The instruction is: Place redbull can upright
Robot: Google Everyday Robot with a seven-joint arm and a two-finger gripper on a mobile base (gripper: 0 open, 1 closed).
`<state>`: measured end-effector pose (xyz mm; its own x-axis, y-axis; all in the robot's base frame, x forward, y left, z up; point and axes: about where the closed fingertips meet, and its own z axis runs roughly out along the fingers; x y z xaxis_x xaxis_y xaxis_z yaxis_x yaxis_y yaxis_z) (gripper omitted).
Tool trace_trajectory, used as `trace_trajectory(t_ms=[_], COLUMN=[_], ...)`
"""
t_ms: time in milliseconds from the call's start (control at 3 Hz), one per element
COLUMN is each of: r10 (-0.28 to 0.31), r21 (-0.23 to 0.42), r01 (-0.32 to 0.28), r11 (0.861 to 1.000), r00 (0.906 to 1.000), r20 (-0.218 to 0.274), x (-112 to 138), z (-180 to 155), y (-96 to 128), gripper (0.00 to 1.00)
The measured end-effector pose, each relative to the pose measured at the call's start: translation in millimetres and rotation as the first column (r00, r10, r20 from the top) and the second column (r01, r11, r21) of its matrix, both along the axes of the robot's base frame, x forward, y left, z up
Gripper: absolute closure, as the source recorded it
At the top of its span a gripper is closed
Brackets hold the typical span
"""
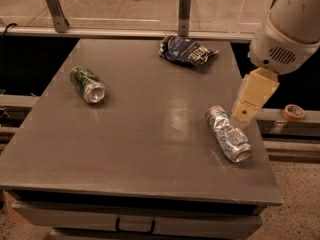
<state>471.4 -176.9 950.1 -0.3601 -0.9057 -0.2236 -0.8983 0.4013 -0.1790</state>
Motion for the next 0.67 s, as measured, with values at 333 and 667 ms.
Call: trace_trajectory(t_ms=[333,667], r10=[-0.132,-0.276], r21=[0.050,0.074], r01=[0.134,0.281], r11=[0.990,0.957], r00=[0.9903,0.9580], r20=[-0.043,-0.079], x=[15.3,23.5], z=[-20.8,-45.9], y=[8.5,-0.4], gripper=[0.00,0.00])
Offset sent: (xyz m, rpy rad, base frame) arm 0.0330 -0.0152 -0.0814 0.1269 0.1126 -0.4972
